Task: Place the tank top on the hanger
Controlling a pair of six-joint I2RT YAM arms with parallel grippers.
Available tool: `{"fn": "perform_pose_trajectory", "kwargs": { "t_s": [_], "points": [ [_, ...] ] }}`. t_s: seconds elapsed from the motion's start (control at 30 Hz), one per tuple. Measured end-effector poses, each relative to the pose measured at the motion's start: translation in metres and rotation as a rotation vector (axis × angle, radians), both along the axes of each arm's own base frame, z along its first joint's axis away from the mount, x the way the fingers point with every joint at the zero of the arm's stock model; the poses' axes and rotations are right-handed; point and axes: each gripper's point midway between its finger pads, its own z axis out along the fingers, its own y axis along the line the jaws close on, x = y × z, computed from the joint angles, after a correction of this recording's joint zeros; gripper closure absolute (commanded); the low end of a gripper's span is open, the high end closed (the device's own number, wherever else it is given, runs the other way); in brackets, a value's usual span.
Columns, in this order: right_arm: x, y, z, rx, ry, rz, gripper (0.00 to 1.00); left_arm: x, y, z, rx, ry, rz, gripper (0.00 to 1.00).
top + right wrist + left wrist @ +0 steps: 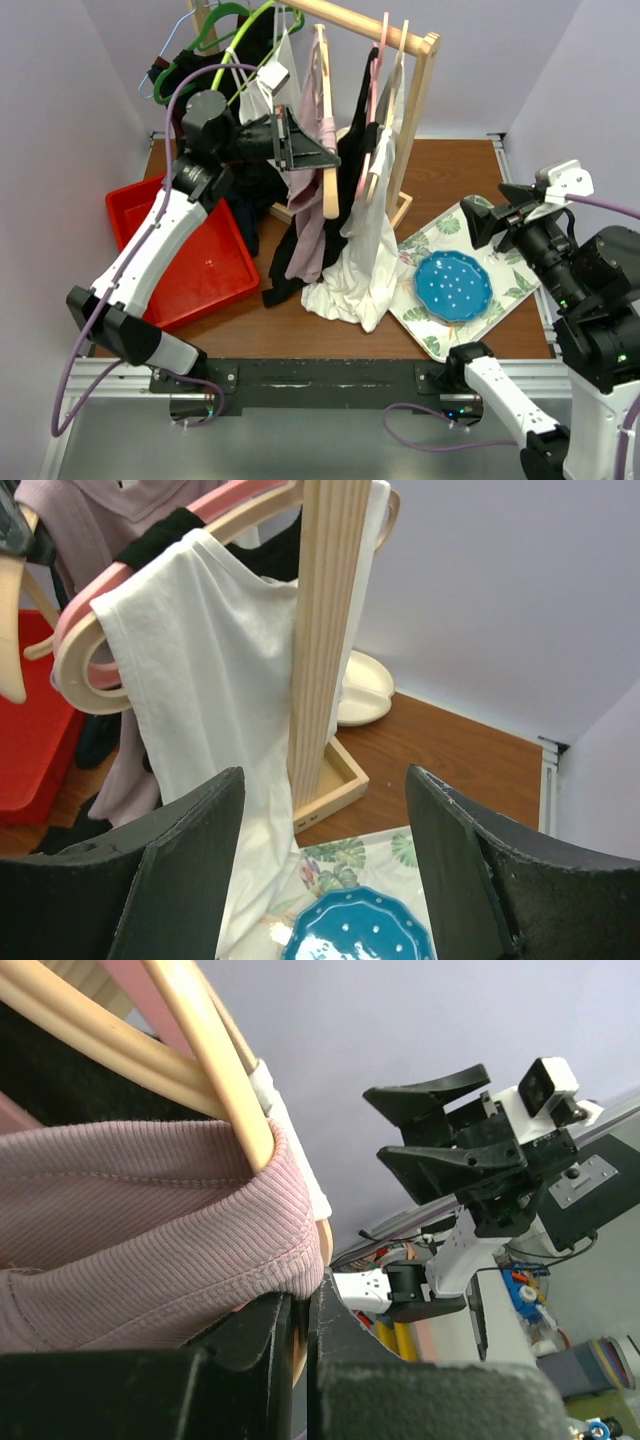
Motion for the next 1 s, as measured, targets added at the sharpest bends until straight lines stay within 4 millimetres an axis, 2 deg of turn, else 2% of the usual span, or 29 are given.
{"fn": "perform_pose_trajectory", "kwargs": {
  "t_s": [0.3,0.6,0.83,1.0],
  "points": [
    [-0.002,-0.007,-0.025,0.033,0.046,-0.04,0.3,0.031,-0.018,0.012,-0.06,0.015,-0.069,1.0],
    [-0.011,-0.008,-0.038,0.06,0.053,-0.041,0.31,0.068,-0.036,0.016,-0.098,0.037,-0.087,1.0],
    [-0.009,-0.005,-0.059,0.078,0.102,-0.034,0.31,0.087,-0.046,0.007,-0.108,0.09,-0.111,1.0],
    [-0.01,-0.003,-0.062,0.092,0.112,-0.024,0.31,0.09,-0.048,0.002,-0.109,0.092,-0.114,1.0]
  ]
}}
